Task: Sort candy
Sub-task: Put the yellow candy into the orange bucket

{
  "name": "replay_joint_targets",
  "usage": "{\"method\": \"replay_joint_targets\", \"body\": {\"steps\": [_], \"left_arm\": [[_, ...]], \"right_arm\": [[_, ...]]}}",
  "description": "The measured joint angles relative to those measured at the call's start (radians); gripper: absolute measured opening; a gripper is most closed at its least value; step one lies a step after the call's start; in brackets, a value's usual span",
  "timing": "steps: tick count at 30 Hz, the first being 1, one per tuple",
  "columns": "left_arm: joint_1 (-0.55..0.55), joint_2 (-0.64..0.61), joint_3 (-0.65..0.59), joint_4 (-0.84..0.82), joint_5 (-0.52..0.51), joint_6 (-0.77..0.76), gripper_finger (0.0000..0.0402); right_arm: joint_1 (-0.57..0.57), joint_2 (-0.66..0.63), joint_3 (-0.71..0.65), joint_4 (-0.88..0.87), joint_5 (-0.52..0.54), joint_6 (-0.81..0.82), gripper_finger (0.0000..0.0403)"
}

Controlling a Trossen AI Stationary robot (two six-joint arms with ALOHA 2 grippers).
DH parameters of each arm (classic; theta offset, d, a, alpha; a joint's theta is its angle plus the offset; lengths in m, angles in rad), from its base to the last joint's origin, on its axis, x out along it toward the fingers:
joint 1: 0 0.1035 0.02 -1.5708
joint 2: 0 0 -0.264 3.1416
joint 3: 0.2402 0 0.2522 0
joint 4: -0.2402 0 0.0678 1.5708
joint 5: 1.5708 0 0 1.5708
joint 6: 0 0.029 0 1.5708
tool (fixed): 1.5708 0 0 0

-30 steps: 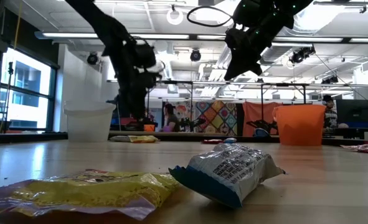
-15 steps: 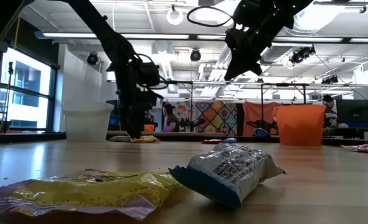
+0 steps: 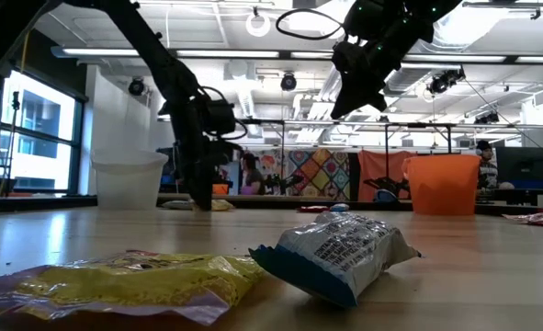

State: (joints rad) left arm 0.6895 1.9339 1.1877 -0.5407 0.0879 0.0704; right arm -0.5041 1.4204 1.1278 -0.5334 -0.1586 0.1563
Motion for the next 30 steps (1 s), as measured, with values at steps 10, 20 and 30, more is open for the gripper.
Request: {"method": "replay_joint_targets", "body": {"steps": [10, 20, 30], "left_arm": [[-0.055, -0.08, 0.058, -0.044, 0.013, 0.021, 0.0001], [-0.069, -0.153, 0.113, -0.069, -0.017, 0.019, 0.0009], [-0.063, -0.041, 0.112, -0.036, -0.03, 0.063, 0.0118]], "right_arm": [[0.0, 0.0, 0.0, 0.0, -0.004, 0.0, 0.0001], [0.0, 0.0, 0.0, 0.0, -0.007, 0.0, 0.0001], [0.0, 0.0, 0.0, 0.001, -0.006, 0.0, 0.0001]]}}
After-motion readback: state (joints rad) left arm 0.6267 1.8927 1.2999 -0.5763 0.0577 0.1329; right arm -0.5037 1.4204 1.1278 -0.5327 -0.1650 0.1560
